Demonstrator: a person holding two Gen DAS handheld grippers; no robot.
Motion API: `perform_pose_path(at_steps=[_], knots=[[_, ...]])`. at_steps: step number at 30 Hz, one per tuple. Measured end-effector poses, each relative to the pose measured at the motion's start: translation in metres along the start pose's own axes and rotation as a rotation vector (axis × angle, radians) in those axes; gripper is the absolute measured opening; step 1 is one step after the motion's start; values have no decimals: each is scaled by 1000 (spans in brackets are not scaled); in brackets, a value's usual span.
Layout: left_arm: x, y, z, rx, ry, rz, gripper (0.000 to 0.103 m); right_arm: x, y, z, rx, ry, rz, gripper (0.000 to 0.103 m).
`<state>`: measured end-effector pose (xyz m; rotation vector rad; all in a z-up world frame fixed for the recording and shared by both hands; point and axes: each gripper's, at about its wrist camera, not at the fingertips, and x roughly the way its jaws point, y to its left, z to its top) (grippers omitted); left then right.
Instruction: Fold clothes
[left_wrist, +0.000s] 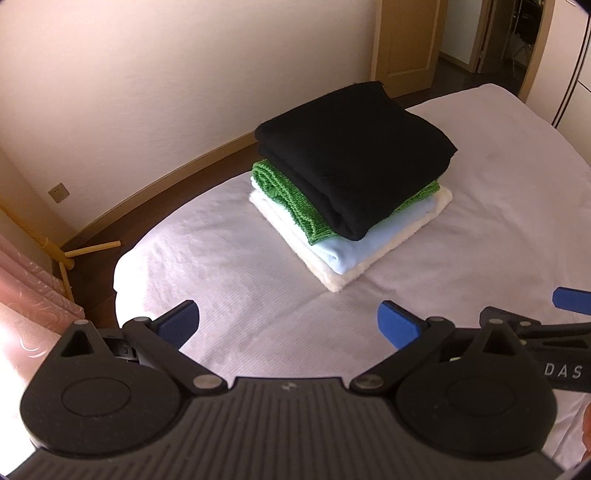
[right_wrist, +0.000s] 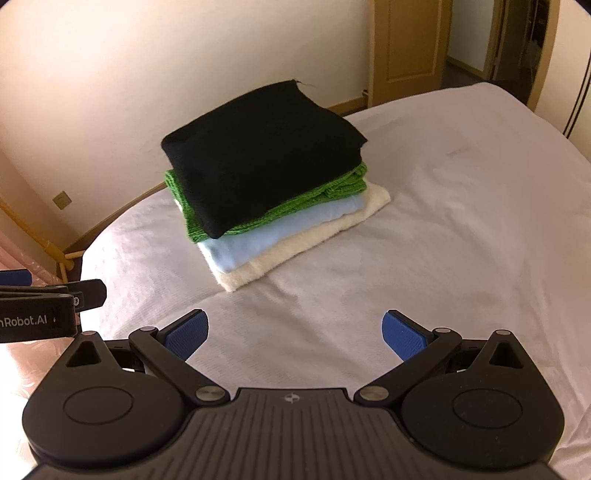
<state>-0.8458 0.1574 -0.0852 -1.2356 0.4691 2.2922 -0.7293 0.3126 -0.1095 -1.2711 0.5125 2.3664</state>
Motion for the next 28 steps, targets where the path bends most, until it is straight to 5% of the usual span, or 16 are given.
perform_pose_path(at_steps=[17, 28], knots=[[14, 8, 11, -5, 6, -9, 102, 5, 11, 16, -8, -6, 7, 103], [-12, 11, 6, 41, -75, 25, 102, -18, 17, 13, 7, -55, -1, 103]])
